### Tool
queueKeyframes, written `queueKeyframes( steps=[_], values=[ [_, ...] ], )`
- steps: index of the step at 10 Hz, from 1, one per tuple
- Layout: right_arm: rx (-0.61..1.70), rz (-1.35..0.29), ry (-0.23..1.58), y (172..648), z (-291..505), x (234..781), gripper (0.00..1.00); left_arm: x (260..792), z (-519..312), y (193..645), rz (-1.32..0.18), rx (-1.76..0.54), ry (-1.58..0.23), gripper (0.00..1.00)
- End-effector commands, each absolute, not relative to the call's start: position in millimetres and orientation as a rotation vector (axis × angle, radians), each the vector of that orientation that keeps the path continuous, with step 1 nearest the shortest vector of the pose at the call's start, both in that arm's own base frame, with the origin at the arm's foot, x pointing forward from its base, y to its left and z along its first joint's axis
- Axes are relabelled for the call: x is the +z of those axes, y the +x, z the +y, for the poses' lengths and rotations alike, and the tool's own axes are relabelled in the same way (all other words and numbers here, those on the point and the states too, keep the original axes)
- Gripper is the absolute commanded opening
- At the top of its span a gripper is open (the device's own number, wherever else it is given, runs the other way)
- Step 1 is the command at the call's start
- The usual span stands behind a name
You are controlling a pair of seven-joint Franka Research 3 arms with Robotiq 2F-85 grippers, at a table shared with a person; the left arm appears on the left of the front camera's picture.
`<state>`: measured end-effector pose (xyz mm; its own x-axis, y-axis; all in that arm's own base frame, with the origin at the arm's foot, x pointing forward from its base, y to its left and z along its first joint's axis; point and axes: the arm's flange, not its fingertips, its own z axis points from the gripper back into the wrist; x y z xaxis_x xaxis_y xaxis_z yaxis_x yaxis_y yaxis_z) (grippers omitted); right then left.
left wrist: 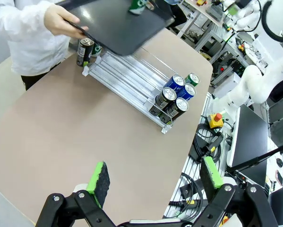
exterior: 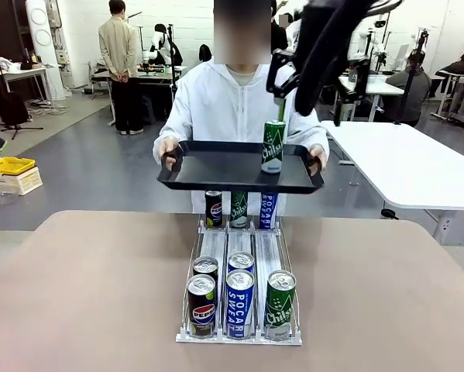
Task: Retrieve and hand over the desired beverage to the person.
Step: Place the picked can on the Handle tray extended by the person.
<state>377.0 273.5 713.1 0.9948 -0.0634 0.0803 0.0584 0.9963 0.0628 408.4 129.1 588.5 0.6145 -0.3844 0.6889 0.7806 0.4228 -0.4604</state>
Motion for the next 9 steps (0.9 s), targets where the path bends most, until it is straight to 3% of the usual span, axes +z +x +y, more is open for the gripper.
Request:
queueKeyframes(
  steps=[1,4,9],
  values=[
    [-0.014,-0.065,0.091,336,241,658,1.00,592,129,408,-0.537,-0.774,-0.861,1.00],
    [-0.043,-0.001,0.112,321,224,626,1.00,592,129,408,-0.537,-0.774,-0.861,1.00],
    [-0.042,-0.016,0.074,320,232,637,1.00,592,129,408,-0.537,-0.774,-0.861,1.00]
  ],
)
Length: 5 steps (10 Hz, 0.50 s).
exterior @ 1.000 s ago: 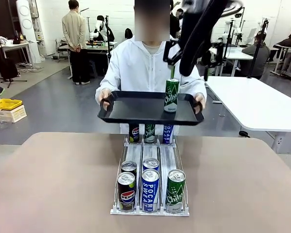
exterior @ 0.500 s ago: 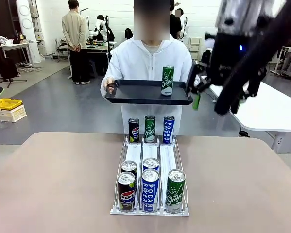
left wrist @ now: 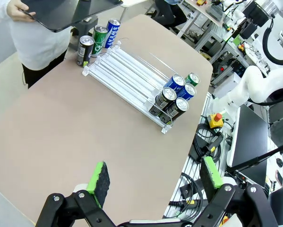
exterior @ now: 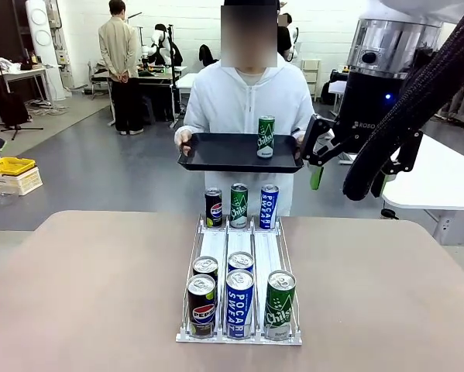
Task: Retrieve and hand over the desired beverage to the person.
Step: Place the picked can on the Handle tray extended by the person.
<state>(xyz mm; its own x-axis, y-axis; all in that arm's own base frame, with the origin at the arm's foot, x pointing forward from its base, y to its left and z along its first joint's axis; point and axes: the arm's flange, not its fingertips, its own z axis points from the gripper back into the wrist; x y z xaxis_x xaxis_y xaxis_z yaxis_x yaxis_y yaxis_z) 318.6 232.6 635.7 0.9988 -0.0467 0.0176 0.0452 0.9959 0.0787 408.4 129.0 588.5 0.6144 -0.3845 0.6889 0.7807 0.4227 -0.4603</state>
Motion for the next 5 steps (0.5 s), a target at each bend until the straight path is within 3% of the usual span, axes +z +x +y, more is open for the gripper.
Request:
queueKeyframes(
  steps=[1,5],
  values=[
    [-0.042,-0.016,0.074,320.0,232.1,637.1,1.00,592.1,129.2,407.9,-0.537,-0.774,-0.861,1.00],
    [-0.042,-0.016,0.074,320.0,232.1,637.1,1.00,592.1,129.2,407.9,-0.537,-0.774,-0.861,1.00]
  ],
)
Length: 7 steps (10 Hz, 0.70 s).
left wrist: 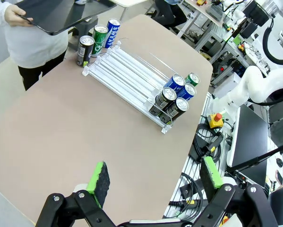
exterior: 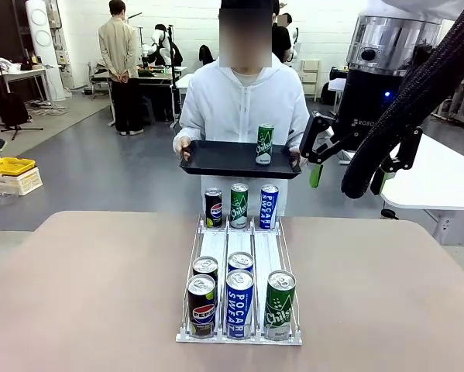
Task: Retrieve and hand over the desired beverage to the person.
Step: Place the picked can on the Handle tray extended by the person, then pick up another can of the same type that the person held from the Automatic Can Dispenser.
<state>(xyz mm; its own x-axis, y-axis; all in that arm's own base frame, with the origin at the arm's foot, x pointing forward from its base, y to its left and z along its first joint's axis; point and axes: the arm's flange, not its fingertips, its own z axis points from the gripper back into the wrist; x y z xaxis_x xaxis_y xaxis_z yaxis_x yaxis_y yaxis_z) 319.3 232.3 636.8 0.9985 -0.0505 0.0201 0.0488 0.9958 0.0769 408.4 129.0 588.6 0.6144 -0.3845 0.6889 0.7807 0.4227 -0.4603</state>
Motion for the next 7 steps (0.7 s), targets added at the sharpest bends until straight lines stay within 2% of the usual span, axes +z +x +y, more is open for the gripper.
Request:
queueKeyframes(
  steps=[1,7],
  values=[
    [-0.042,-0.016,0.074,320.0,232.1,637.1,1.00,592.1,129.2,407.9,-0.537,-0.774,-0.861,1.00],
    [-0.042,-0.016,0.074,320.0,232.1,637.1,1.00,592.1,129.2,407.9,-0.537,-0.774,-0.861,1.00]
  ],
)
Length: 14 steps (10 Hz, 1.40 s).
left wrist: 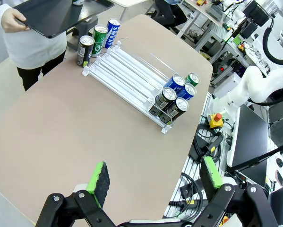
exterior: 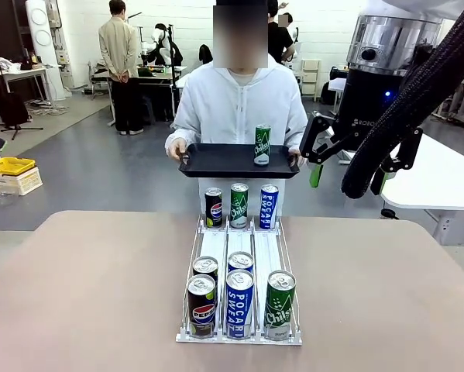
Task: Retrieve and hand over the desired beverage to the person.
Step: Pick up another can of the same type that the person held from the Automatic Can Dispenser.
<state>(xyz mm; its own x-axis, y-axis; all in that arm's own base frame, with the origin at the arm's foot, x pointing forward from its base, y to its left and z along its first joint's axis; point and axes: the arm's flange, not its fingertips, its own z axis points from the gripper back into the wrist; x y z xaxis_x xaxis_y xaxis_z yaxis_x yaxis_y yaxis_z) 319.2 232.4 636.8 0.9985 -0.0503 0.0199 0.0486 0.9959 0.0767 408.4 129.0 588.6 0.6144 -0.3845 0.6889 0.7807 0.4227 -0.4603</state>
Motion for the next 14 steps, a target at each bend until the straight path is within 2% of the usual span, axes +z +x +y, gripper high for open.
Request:
queueKeyframes(
  steps=[1,7,8,9,11,13,14],
  values=[
    [-0.042,-0.016,0.074,320,232,637,1.00,592,129,408,-0.537,-0.774,-0.861,1.00],
    [-0.049,-0.022,0.076,319,232,637,1.00,592,129,408,-0.537,-0.774,-0.861,1.00],
    [0.221,-0.012,0.207,311,192,645,1.00,592,129,408,-0.537,-0.774,-0.861,1.00],
    [0.247,-0.064,0.316,305,153,657,1.00,592,129,408,-0.537,-0.774,-0.861,1.00],
    [0.468,-0.224,0.436,298,93,674,1.00,592,129,408,-0.537,-0.774,-0.861,1.00],
    [0.574,-0.346,0.493,292,49,679,1.00,592,129,408,-0.537,-0.774,-0.861,1.00],
    [0.616,-0.418,0.457,284,35,679,1.00,592,129,408,-0.537,-0.774,-0.861,1.00]
  ],
)
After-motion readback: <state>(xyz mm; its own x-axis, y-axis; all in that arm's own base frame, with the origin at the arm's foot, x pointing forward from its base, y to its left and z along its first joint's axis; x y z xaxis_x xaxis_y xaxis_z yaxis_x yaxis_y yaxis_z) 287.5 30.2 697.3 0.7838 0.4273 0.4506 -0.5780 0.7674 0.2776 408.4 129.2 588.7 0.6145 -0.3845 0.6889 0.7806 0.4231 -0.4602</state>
